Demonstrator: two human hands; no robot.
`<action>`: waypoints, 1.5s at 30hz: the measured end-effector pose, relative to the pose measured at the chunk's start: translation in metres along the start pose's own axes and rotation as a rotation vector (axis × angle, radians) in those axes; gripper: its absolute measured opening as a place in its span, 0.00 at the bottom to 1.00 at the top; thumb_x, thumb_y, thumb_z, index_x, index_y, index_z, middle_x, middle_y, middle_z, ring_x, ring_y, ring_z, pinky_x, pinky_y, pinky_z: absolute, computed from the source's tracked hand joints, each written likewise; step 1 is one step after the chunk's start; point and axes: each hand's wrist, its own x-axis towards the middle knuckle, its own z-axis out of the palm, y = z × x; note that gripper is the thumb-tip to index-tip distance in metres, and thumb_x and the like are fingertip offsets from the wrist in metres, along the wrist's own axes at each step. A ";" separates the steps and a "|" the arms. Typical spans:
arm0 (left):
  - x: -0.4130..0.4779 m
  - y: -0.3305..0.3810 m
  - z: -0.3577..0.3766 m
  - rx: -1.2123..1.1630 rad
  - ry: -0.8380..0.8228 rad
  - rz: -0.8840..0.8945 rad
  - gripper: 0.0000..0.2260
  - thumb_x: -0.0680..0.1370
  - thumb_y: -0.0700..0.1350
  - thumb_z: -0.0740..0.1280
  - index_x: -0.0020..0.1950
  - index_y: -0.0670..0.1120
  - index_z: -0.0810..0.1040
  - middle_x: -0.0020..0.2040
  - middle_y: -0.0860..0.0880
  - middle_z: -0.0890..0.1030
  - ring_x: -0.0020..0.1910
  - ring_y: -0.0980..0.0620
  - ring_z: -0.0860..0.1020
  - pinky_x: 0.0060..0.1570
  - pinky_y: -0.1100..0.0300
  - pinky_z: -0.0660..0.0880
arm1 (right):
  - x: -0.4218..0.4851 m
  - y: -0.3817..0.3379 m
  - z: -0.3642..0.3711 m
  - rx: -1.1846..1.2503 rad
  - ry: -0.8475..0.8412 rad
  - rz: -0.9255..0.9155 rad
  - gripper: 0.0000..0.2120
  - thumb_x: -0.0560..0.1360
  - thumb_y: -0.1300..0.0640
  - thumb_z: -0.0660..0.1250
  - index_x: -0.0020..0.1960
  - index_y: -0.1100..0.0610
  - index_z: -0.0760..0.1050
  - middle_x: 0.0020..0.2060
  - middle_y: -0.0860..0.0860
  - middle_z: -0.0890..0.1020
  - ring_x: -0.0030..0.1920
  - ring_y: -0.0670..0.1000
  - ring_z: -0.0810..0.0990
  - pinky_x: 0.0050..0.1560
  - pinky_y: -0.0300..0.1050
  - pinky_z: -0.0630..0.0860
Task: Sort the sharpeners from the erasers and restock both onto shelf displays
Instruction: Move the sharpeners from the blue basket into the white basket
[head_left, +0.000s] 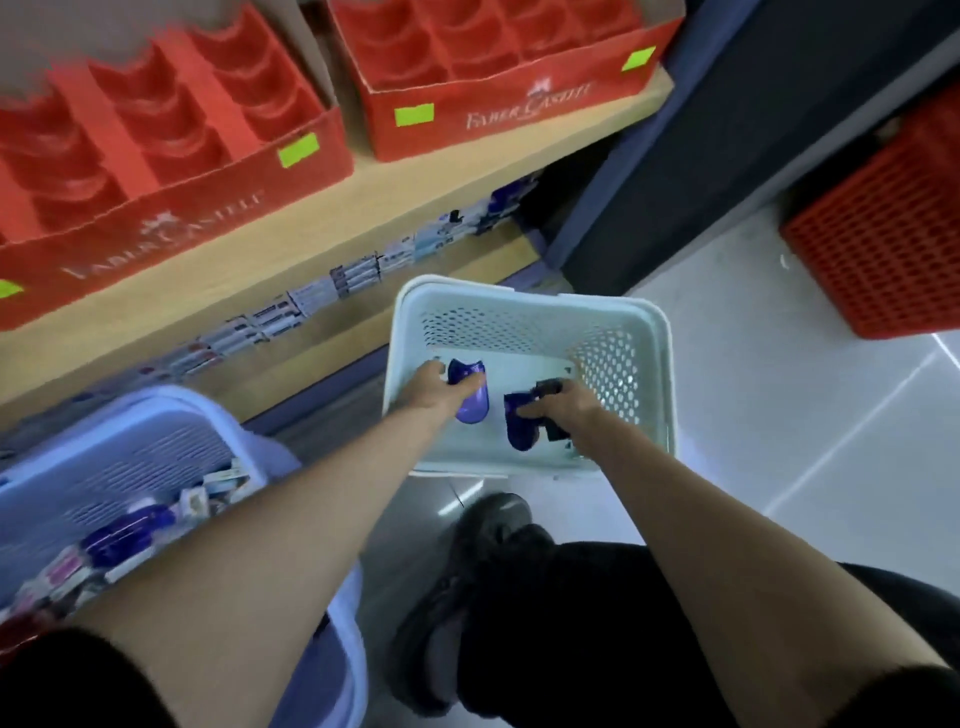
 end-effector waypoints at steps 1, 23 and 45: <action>0.002 -0.002 0.000 0.055 -0.004 -0.031 0.28 0.76 0.52 0.68 0.70 0.39 0.66 0.64 0.41 0.73 0.63 0.42 0.72 0.59 0.55 0.69 | 0.004 0.003 0.000 -0.001 -0.012 -0.005 0.19 0.69 0.67 0.73 0.58 0.64 0.72 0.40 0.56 0.75 0.31 0.50 0.71 0.20 0.34 0.66; -0.185 -0.122 -0.125 -0.037 0.175 0.355 0.31 0.74 0.49 0.69 0.74 0.51 0.61 0.74 0.50 0.63 0.72 0.52 0.62 0.70 0.59 0.60 | -0.108 0.008 0.136 -0.654 -0.223 -0.621 0.19 0.79 0.54 0.63 0.30 0.52 0.66 0.28 0.47 0.70 0.34 0.50 0.68 0.37 0.44 0.64; -0.180 -0.297 -0.259 -0.045 0.546 -0.034 0.18 0.75 0.40 0.71 0.64 0.43 0.73 0.61 0.46 0.74 0.59 0.47 0.75 0.65 0.54 0.68 | -0.147 0.014 0.342 -1.130 -0.430 -0.885 0.19 0.79 0.59 0.60 0.69 0.61 0.66 0.64 0.59 0.72 0.61 0.59 0.73 0.58 0.49 0.72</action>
